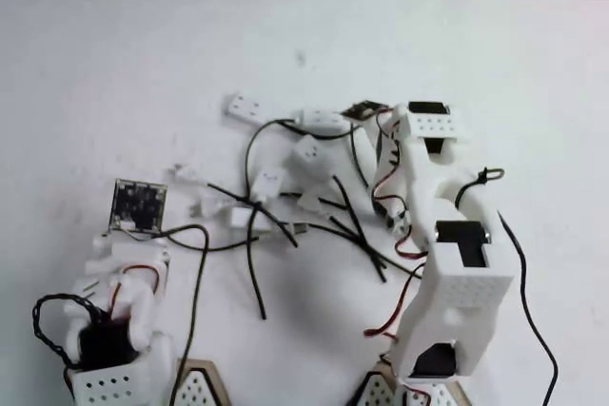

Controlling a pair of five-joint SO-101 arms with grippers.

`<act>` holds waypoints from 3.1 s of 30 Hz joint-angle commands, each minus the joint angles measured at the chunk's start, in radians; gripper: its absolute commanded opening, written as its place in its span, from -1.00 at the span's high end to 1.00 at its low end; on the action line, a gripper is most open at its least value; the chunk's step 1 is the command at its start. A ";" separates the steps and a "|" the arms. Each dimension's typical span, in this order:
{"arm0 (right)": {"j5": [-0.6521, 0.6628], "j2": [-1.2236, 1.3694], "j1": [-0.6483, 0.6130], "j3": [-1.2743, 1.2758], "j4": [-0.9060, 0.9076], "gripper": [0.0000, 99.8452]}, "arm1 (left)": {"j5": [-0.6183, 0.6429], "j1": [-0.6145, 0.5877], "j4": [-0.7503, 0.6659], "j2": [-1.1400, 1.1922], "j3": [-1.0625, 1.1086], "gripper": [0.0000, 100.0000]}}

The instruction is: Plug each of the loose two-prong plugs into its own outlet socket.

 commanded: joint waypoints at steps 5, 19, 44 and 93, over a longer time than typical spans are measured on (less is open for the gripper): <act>0.002 0.005 -0.048 -0.002 0.018 0.97 | -0.009 -0.002 -0.023 -0.012 -0.006 0.94; -0.008 -0.432 -0.056 -0.021 0.225 0.97 | -0.009 -0.002 -0.026 -0.012 -0.011 0.94; -0.605 -1.480 -0.512 0.624 -0.185 0.97 | 0.226 0.189 -0.308 -0.008 -0.193 0.70; -0.701 -1.793 -0.496 1.155 -0.656 0.97 | -0.017 0.278 -0.068 0.378 -0.548 0.54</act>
